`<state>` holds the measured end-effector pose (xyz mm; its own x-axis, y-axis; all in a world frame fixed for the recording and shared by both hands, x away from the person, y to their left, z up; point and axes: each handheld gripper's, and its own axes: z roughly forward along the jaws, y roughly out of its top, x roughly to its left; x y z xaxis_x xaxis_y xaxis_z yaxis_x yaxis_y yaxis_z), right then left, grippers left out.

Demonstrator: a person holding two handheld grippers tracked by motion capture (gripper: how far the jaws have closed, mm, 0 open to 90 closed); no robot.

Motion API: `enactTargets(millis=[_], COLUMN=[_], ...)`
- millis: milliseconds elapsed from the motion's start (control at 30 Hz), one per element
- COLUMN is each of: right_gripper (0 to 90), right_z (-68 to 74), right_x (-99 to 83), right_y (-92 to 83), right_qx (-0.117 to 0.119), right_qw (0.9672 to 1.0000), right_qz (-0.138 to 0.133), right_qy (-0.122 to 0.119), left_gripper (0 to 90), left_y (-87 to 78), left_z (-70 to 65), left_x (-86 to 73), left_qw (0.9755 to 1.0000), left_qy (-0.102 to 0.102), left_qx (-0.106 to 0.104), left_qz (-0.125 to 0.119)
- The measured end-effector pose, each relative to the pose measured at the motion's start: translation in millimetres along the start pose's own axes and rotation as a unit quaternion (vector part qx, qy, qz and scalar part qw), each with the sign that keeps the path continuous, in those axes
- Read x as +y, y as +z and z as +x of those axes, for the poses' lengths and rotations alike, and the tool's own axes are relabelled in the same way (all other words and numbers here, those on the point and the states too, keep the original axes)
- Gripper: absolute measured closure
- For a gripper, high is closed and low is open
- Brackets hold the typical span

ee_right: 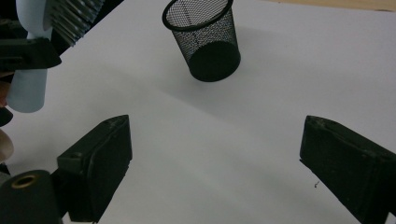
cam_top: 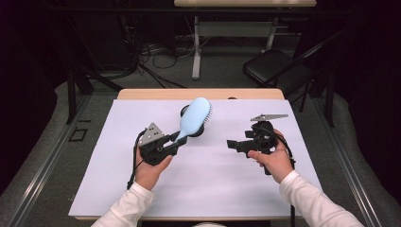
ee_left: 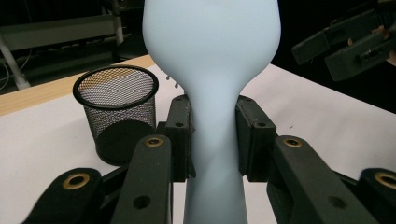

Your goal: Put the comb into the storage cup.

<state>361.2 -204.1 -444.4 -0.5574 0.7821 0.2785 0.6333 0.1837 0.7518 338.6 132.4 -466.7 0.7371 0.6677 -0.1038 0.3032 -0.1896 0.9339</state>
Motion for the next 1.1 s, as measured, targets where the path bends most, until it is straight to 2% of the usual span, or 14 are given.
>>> enactTargets(millis=[267,433,633,1100], right_gripper=[9.5,9.5,9.5,9.8], right_z=[4.0,6.9,9.9,13.0], right_x=[23.5,32.4,41.2,52.2], right_y=[3.7,8.9,13.4,18.6], right_qx=[0.002,0.013,0.01,0.009], right_qw=[1.0,0.9997,0.9995,0.9995], right_qz=[0.003,0.019,0.027,0.026], right_qy=[-0.004,0.012,0.01,0.014], left_gripper=[69.4,69.4,69.4,69.4], left_y=[-0.3,-0.8,-1.2,-1.3], left_z=[-0.3,0.9,1.3,1.6], left_x=[0.1,0.1,-0.1,-0.1], left_qw=[1.0,1.0,1.0,1.0], left_qy=[0.001,0.001,0.001,0.0], left_qx=[0.002,0.001,0.003,0.005], left_qz=[-0.001,-0.001,0.0,-0.001])
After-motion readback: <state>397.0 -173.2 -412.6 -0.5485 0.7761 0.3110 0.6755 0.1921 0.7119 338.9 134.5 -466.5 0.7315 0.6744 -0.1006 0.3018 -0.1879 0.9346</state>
